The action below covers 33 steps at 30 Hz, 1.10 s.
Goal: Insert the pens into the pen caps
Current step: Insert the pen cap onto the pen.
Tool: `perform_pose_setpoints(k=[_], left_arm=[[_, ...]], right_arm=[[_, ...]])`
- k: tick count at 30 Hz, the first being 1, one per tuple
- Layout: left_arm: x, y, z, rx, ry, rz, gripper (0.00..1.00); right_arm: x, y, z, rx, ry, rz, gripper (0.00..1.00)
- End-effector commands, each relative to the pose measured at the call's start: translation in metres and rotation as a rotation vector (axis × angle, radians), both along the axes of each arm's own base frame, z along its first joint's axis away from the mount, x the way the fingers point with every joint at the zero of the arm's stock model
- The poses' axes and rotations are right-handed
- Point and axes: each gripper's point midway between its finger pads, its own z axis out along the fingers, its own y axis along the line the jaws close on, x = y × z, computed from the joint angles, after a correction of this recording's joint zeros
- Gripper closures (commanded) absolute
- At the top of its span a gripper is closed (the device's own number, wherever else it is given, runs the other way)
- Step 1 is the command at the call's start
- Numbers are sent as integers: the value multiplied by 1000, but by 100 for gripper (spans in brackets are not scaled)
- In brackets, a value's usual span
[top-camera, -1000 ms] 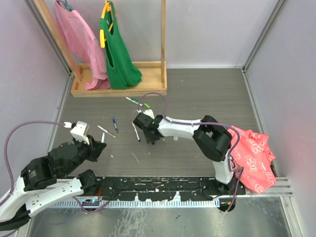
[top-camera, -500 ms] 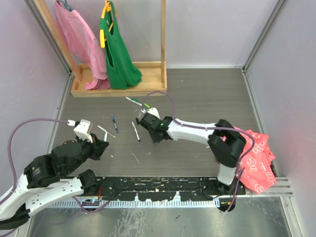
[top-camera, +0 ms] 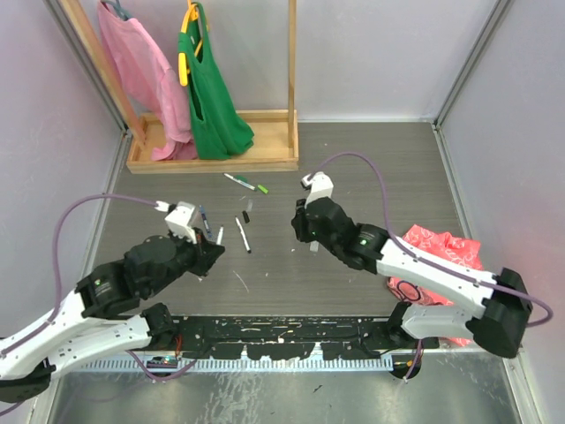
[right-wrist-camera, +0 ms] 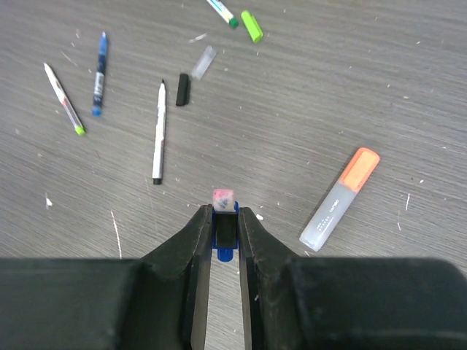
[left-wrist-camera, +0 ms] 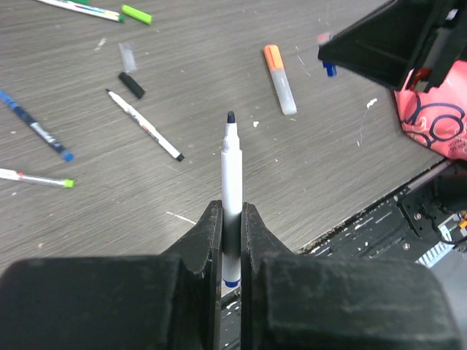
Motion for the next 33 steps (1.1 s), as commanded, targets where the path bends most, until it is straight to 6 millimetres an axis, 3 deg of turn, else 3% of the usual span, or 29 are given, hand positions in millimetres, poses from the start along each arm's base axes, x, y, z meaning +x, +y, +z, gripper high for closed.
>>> perform_pose_setpoints(k=[1, 5, 10, 19, 25, 33], left_arm=[[7, -43, 19, -86, -26, -95, 100], [13, -67, 20, -94, -9, -133, 100], [10, -102, 27, -121, 36, -229, 100], [-23, -155, 35, -185, -30, -375, 100], [-37, -169, 37, -221, -63, -429, 100], [-37, -170, 34, -220, -70, -428, 100]], right_arm=[[0, 3, 53, 215, -118, 4, 100], [-16, -2, 85, 385, -175, 41, 100], [-34, -12, 110, 616, -215, 47, 100], [-51, -24, 139, 973, -201, 24, 100], [-58, -34, 154, 1138, -218, 28, 100], [-66, -36, 161, 1247, -218, 68, 100]])
